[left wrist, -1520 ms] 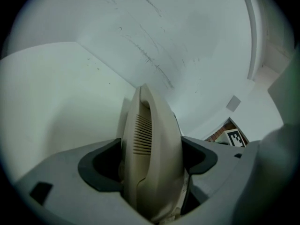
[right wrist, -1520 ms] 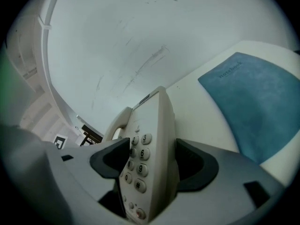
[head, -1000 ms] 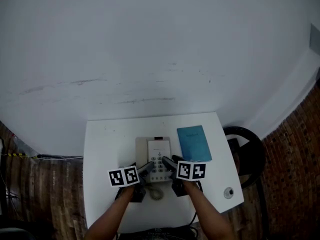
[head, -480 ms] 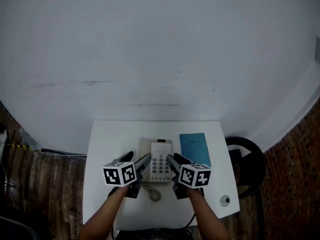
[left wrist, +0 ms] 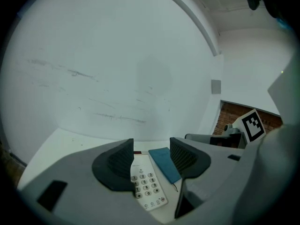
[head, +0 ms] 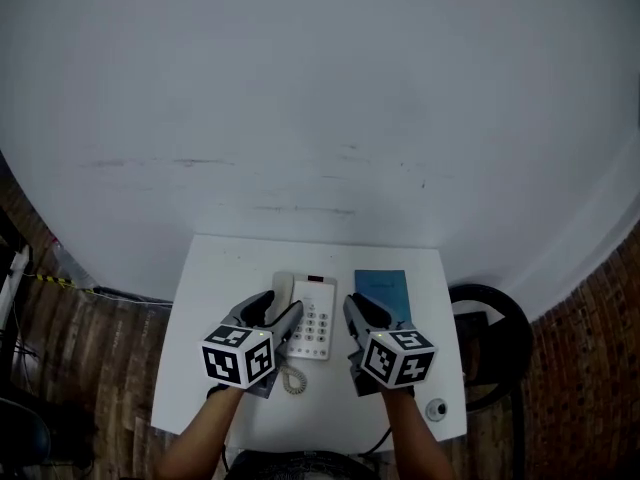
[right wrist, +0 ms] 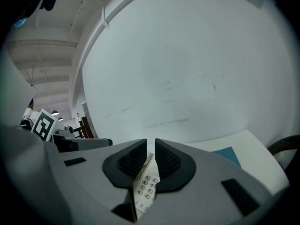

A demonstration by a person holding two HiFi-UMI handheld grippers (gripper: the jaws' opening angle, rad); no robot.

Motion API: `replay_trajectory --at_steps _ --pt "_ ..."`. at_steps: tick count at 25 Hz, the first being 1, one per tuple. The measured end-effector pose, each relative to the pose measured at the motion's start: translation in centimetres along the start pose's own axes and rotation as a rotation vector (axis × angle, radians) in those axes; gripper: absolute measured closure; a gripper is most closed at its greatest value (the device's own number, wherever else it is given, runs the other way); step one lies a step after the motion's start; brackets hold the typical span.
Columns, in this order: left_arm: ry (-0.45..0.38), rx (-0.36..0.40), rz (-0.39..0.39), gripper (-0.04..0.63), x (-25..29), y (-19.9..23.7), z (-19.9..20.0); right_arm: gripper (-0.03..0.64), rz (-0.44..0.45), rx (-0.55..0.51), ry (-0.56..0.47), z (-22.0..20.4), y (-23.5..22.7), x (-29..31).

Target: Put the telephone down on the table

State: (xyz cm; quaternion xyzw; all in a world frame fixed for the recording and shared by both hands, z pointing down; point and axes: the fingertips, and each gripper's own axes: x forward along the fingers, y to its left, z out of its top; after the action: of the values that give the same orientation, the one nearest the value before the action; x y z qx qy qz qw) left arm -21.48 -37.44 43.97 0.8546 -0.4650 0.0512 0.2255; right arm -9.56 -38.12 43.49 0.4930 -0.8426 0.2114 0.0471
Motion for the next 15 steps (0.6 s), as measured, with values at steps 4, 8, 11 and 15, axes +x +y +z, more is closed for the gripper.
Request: replay_trajectory --at_steps 4,8,11,15 --pt "-0.036 0.066 0.052 0.415 -1.2 -1.2 0.9 0.578 0.013 -0.076 -0.041 1.4 0.5 -1.4" --pt "-0.069 0.102 0.106 0.464 -2.3 -1.5 1.6 0.603 0.040 -0.118 -0.073 2.7 1.1 -2.2" --pt "-0.104 0.126 0.163 0.549 -2.9 -1.3 2.1 0.614 0.049 -0.154 -0.091 3.2 1.4 -2.5" --pt "-0.121 0.124 0.171 0.575 -3.2 -1.6 2.4 0.615 0.060 -0.179 -0.098 3.3 1.8 -2.8"
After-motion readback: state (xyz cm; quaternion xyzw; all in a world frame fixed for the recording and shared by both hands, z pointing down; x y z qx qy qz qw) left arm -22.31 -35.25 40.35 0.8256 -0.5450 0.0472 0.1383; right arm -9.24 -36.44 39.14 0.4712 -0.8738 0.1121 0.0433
